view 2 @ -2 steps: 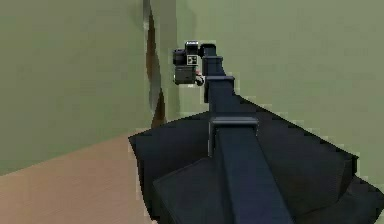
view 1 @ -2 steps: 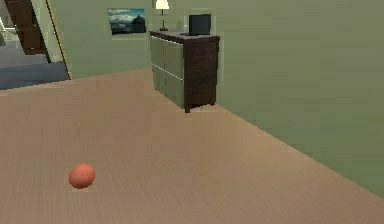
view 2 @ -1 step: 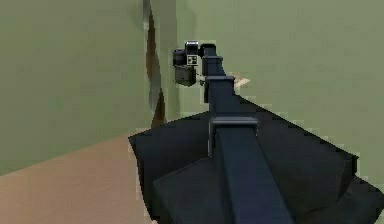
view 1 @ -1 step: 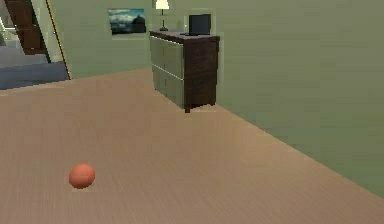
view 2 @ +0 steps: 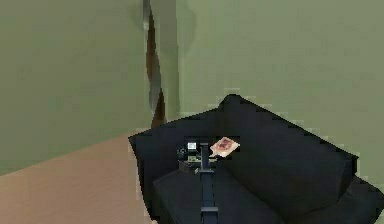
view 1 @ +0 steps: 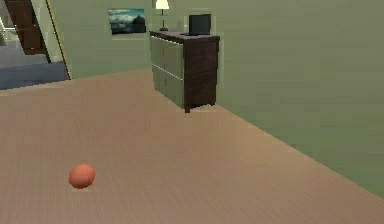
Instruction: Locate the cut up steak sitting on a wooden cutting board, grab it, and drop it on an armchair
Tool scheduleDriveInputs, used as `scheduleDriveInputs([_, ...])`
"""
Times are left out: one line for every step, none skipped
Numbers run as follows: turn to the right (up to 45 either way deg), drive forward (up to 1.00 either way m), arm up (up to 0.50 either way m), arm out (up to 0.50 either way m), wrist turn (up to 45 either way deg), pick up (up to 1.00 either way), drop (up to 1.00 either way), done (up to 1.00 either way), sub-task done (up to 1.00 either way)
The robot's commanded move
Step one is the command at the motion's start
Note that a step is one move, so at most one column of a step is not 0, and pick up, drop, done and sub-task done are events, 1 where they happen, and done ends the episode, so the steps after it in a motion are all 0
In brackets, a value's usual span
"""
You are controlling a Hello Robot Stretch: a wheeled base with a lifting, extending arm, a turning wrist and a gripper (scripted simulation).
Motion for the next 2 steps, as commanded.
scheduleDriveInputs([0.0,0.0,-0.32,0.0,0.0,0.0,0.0,0.0,0.0])
scheduleDriveInputs([0.0,0.0,0.0,0.0,0.0,0.0,1.0,0.0,0.0])
